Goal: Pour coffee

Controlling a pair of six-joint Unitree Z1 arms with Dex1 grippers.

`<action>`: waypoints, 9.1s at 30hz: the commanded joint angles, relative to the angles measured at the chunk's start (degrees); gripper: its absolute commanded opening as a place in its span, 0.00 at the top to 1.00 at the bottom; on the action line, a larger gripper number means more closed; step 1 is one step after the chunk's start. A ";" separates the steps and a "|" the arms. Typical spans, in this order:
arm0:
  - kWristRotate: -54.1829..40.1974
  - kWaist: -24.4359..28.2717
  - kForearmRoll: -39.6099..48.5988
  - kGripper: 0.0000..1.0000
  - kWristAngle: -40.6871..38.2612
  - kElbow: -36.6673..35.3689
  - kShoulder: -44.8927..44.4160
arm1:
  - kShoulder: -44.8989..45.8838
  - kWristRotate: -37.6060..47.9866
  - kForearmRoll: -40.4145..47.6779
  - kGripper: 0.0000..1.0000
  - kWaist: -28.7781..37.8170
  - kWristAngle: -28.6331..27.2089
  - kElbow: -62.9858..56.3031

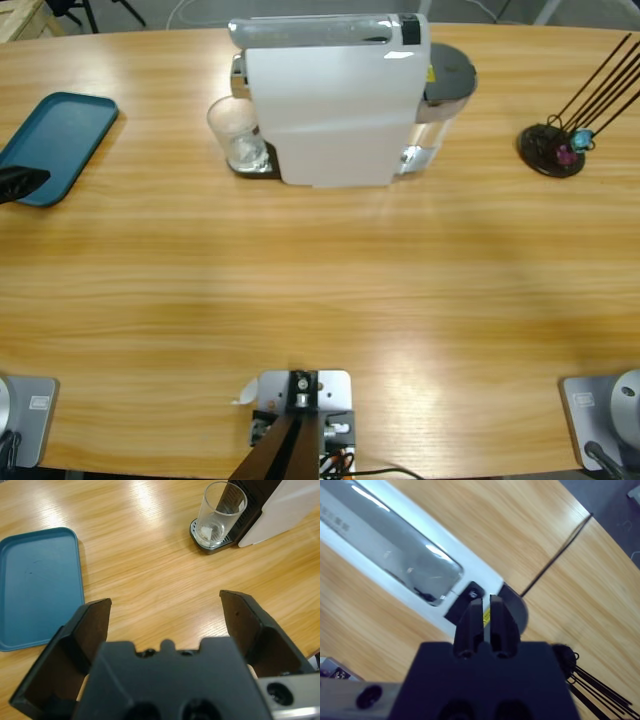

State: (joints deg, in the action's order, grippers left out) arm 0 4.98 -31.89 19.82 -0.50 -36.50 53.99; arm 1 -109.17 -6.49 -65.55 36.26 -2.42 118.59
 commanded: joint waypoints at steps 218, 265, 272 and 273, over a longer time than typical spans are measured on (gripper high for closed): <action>0.65 0.51 -1.01 0.01 0.33 2.55 -2.05 | -3.45 5.09 2.54 1.00 3.99 -5.84 -9.03; 0.65 0.51 -1.45 0.00 0.15 2.84 -2.40 | -4.30 2.89 -3.93 1.00 2.85 -9.71 3.58; 0.65 0.51 -1.45 0.00 0.24 2.84 -2.48 | -4.26 3.52 -3.83 1.00 2.85 -9.34 2.50; 0.65 0.51 -1.45 0.00 0.24 2.84 -2.48 | -4.35 3.61 -3.76 1.00 2.85 -9.22 2.29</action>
State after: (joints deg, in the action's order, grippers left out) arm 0 4.98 -31.87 18.95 -0.50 -35.71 52.85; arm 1 -110.80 -2.92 -68.58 39.78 -11.30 122.12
